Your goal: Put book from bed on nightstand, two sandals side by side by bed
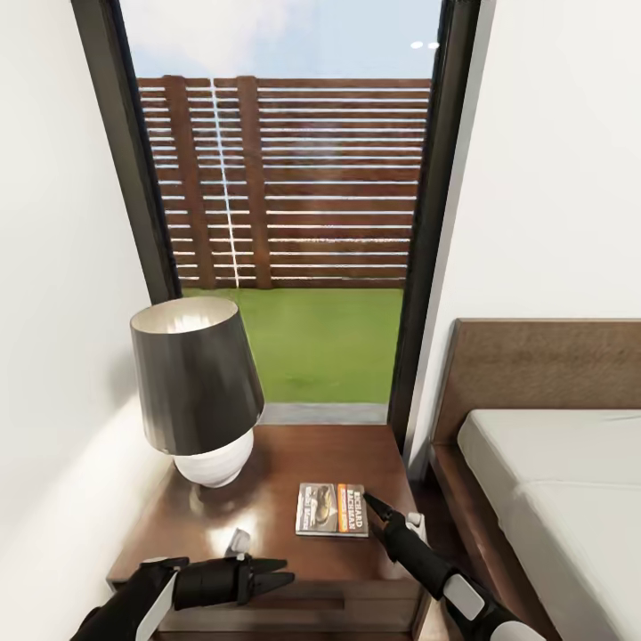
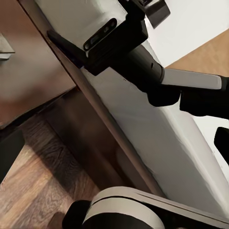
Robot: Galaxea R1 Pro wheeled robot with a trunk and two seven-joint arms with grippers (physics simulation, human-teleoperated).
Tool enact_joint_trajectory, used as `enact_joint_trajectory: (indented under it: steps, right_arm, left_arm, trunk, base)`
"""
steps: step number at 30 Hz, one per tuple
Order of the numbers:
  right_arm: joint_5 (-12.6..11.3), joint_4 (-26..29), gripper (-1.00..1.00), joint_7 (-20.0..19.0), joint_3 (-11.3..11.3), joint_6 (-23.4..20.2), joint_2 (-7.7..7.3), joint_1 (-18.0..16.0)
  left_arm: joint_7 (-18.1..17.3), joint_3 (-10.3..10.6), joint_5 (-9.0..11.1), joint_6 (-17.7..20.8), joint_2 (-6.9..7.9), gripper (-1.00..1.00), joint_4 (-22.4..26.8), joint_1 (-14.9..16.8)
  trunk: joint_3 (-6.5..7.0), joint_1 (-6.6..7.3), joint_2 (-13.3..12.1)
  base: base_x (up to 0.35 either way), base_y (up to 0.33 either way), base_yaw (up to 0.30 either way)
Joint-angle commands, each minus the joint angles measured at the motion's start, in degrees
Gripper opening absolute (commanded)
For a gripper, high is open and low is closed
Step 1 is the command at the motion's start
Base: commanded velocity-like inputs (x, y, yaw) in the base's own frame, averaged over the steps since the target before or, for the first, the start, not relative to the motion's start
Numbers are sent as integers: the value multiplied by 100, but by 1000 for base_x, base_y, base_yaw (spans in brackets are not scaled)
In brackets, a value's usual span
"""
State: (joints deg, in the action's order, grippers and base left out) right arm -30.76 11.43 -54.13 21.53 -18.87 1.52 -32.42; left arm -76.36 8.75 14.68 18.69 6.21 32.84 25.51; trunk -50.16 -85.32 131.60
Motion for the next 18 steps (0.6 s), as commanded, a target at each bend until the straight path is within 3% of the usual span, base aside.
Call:
enact_joint_trajectory:
  steps: [1,6,9,12,13,15,16,18]
  right_arm:
    - [-25,20,100,-2,-19,-41,-2,-1]
    - [453,47,100,-31,-451,-30,-40,6]
    - [519,32,100,-81,-514,-29,-80,18]
    - [829,16,100,-328,-540,-23,-385,38]
    - [1117,7,100,-628,-542,-21,-547,45]
    - [1476,-21,100,-1246,-544,-15,-769,52]
    - [1658,-36,100,-1793,-545,-7,-929,56]
    - [1751,-48,100,-2309,-541,-2,-1045,58]
  left_arm:
    - [55,38,52,58,9,100,3,2]
    - [170,45,40,52,1,100,4,1]
    - [310,47,36,49,-18,100,4,2]
    - [395,50,28,48,-36,100,4,1]
    - [407,53,27,48,-38,100,4,4]
    - [415,57,26,43,-40,100,4,4]
    - [417,61,22,41,-43,100,4,3]
    - [418,63,19,40,-69,100,4,2]
  trunk:
    - [13,24,-39]
    - [102,134,-240]
    - [156,199,-360]
    - [210,265,-480]
    - [228,287,-521]
    - [264,331,-601]
    - [282,353,-641]
    - [318,397,-721]
  base:
    - [0,0,0]
    - [0,0,0]
    - [0,0,0]
    - [0,0,0]
    - [0,0,0]
    - [0,0,0]
    - [0,0,0]
    - [0,0,0]
